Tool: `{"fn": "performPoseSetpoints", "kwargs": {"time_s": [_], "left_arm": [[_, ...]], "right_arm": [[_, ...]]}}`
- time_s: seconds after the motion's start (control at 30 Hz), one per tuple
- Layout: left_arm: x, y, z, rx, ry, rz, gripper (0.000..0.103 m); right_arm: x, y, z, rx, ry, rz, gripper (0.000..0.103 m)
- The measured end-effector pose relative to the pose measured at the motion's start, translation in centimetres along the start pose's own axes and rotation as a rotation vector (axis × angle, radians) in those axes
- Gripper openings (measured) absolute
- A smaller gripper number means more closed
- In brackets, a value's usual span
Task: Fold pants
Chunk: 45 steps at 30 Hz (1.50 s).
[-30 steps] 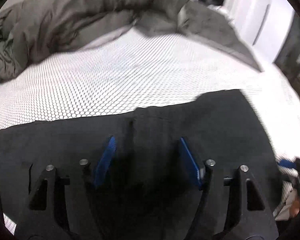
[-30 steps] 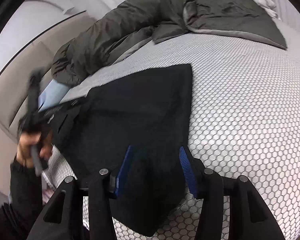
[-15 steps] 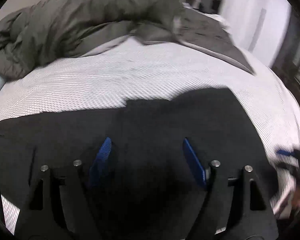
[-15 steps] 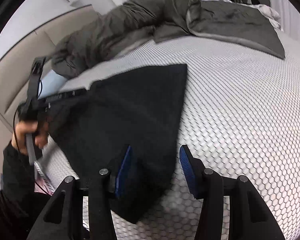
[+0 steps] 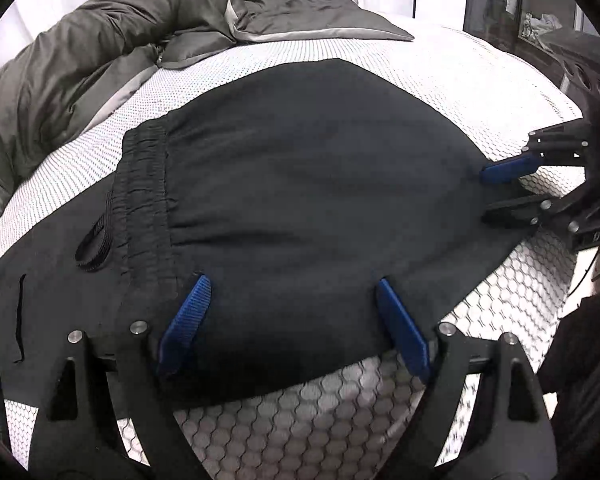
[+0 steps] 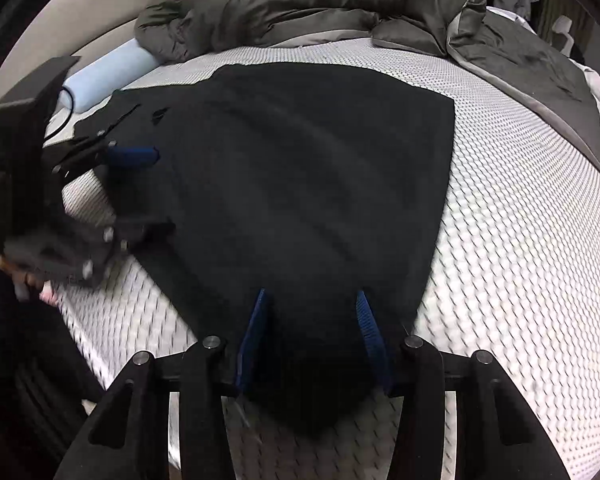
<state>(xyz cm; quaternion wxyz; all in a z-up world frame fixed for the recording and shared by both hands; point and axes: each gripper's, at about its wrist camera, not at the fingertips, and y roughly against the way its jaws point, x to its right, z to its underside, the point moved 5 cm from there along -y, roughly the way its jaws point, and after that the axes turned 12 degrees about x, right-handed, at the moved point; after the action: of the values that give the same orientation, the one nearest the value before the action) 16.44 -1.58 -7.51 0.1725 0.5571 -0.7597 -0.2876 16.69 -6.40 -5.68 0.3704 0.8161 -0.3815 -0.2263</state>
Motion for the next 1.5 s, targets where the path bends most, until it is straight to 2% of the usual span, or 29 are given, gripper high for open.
{"fn": "performPoseSetpoints", "kwargs": {"time_s": [0.07, 0.13, 0.17, 0.27, 0.33, 0.37, 0.4, 0.47, 0.53, 0.63, 0.7, 0.77, 0.83, 0.9, 0.97, 1.03, 1.07, 1.13, 1.23, 1.27, 1.3, 1.37, 1.43, 1.5], "left_arm": [[-0.4, 1.0, -0.4, 0.021, 0.022, 0.013, 0.083], [-1.6, 2.0, -1.6, 0.075, 0.042, 0.028, 0.083], [-2.1, 2.4, -2.1, 0.091, 0.042, 0.017, 0.084], [-3.4, 1.1, -2.5, 0.062, 0.068, -0.020, 0.084], [-3.9, -0.5, -1.8, 0.003, 0.074, -0.014, 0.084], [-4.2, -1.1, -1.4, -0.026, 0.057, -0.037, 0.084], [-4.3, -1.3, -0.9, -0.037, 0.031, -0.059, 0.084], [-4.8, -1.5, -0.5, -0.030, 0.017, -0.055, 0.084], [-5.8, -1.1, -0.1, -0.028, 0.037, -0.060, 0.084], [-7.2, -0.3, 0.4, -0.030, 0.078, -0.078, 0.085], [-7.6, 0.7, 0.0, -0.018, 0.094, -0.098, 0.084], [-7.7, 1.9, -1.3, 0.039, 0.100, -0.071, 0.084], [-7.5, 1.6, -2.7, 0.063, 0.092, -0.048, 0.084], [-7.2, -0.6, -3.6, 0.025, 0.093, -0.028, 0.084], [-7.4, -2.9, -3.3, -0.043, 0.093, -0.016, 0.084], [-7.6, -3.4, -2.6, -0.056, 0.079, -0.005, 0.084], [-7.8, -3.1, -2.4, -0.049, 0.065, -0.004, 0.084], [-8.5, -2.9, -2.0, -0.053, 0.068, -0.033, 0.085], [-9.5, -2.1, -1.3, -0.047, 0.130, -0.009, 0.086], [-9.8, -1.8, -1.4, -0.049, 0.141, -0.011, 0.085], [-10.1, -1.1, -1.9, -0.040, 0.150, -0.018, 0.084], [-10.5, -0.3, -3.2, 0.011, 0.163, -0.035, 0.084], [-10.5, -0.2, -5.0, 0.066, 0.196, -0.024, 0.084], [-10.4, -1.7, -6.5, 0.071, 0.201, -0.025, 0.084]], "right_arm": [[0.3, 1.0, 0.0, 0.021, -0.011, -0.021, 0.047], [0.3, 1.7, -0.7, 0.058, -0.025, -0.026, 0.048], [0.0, 2.0, -1.6, 0.103, -0.034, -0.027, 0.048], [-1.0, 1.1, -3.8, 0.153, -0.051, -0.002, 0.048], [-2.3, -1.2, -4.6, 0.126, -0.031, 0.004, 0.048], [-2.8, -2.5, -4.6, 0.097, 0.000, 0.017, 0.048], [-3.0, -3.0, -4.0, 0.068, 0.034, 0.040, 0.048], [-3.0, -4.1, -3.2, 0.030, 0.097, 0.090, 0.048], [-1.8, -3.1, -2.9, 0.024, 0.081, 0.122, 0.049], [0.9, -1.6, -1.7, 0.021, 0.070, 0.234, 0.050], [1.8, -1.2, -1.6, 0.032, 0.004, 0.197, 0.050], [2.1, -0.7, -2.5, 0.078, -0.038, 0.194, 0.050], [1.4, -0.7, -4.2, 0.120, -0.068, 0.147, 0.050], [0.3, -1.9, -6.3, 0.130, -0.065, 0.106, 0.050], [-0.4, -4.1, -7.4, 0.094, -0.048, 0.090, 0.050], [-0.8, -5.8, -7.1, 0.039, -0.011, 0.106, 0.050], [-0.2, -6.8, -6.5, -0.006, 0.023, 0.149, 0.050], [1.4, -6.7, -6.0, -0.015, 0.023, 0.203, 0.050], [5.0, -4.9, -5.0, -0.022, -0.039, 0.302, 0.053], [5.9, -4.4, -4.7, -0.010, -0.076, 0.308, 0.053], [6.2, -4.0, -4.7, 0.009, -0.110, 0.279, 0.053], [6.3, -3.5, -5.1, 0.038, -0.141, 0.244, 0.053], [5.5, -3.4, -6.2, 0.065, -0.120, 0.243, 0.053], [4.5, -3.9, -7.6, 0.092, -0.108, 0.211, 0.053]]}}
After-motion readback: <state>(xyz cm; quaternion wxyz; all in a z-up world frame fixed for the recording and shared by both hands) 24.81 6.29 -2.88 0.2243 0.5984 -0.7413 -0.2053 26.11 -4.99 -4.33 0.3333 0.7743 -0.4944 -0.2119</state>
